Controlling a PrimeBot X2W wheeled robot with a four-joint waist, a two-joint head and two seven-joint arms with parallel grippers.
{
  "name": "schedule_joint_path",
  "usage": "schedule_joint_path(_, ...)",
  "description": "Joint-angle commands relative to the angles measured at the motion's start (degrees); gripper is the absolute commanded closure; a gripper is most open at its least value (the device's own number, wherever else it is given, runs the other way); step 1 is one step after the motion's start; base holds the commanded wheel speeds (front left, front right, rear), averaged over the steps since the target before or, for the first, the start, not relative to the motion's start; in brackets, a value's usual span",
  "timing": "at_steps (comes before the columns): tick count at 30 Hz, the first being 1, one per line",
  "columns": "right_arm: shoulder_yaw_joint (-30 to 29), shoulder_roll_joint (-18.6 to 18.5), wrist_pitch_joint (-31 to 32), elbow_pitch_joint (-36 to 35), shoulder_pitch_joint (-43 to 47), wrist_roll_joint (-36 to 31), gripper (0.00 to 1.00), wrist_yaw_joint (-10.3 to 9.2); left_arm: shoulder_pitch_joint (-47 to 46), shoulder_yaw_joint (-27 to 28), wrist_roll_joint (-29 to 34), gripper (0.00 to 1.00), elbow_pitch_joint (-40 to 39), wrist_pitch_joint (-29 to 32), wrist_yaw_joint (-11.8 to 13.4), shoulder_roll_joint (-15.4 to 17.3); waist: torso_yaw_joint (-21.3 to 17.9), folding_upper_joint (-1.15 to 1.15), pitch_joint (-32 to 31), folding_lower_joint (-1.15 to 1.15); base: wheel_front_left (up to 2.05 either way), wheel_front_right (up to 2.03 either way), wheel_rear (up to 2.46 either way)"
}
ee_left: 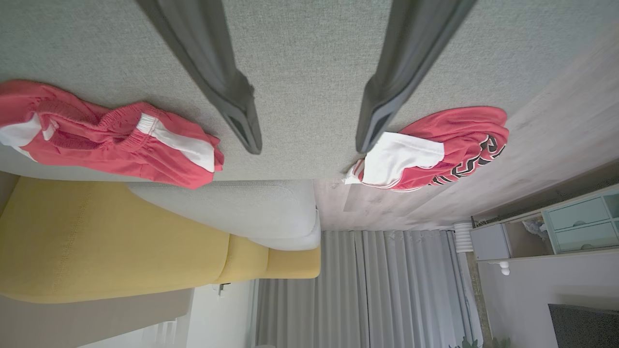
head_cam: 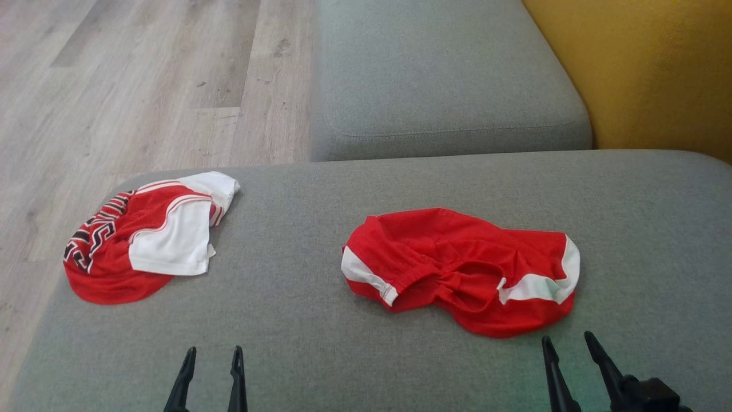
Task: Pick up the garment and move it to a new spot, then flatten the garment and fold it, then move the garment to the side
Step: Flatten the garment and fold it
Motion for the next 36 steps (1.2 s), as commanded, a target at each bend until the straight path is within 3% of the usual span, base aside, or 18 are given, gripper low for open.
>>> schedule_joint_path(1, 1.32, -0.32, -0.36, -2.09, -1.77, -0.25, 0.00, 0.39, -1.94, 1.94, 0.82, 0.00, -1.64, -0.70, -0.25, -0.37, -0.01, 0.00, 0.02, 0.00, 0.00, 0.00, 0.00)
schedule_joint_path(12, 1.90, -0.32, -0.36, -2.34, -2.12, -0.72, 0.00, 0.39, -2.88, -0.27, 0.67, 0.00, -0.79, -0.70, -0.72, -0.39, -0.94, 0.00, 1.15, 0.00, 0.00, 0.00, 0.00)
schedule_joint_path(20, 1.83, -0.32, -0.36, -3.35, -3.61, -2.09, 0.00, 0.39, -9.48, -7.75, -1.36, 0.00, 1.33, -0.70, -0.42, -0.40, -4.26, 0.00, 4.34, 0.00, 0.00, 0.00, 0.00)
schedule_joint_path(27, 1.77, -0.32, -0.36, -5.17, -5.55, -3.00, 0.00, 0.39, -23.69, -21.33, -7.58, 0.00, 12.27, -0.14, -0.15, -0.40, -8.83, 0.00, 8.49, 0.00, 0.00, 0.00, 0.00)
schedule_joint_path(36, 4.25, -0.32, -0.36, -5.91, -8.32, -2.59, 0.00, 0.39, -41.62, -37.41, -23.73, 0.00, 20.81, 9.54, 0.64, -0.40, -16.80, 0.00, 14.04, 0.00, 0.00, 0.00, 0.00)
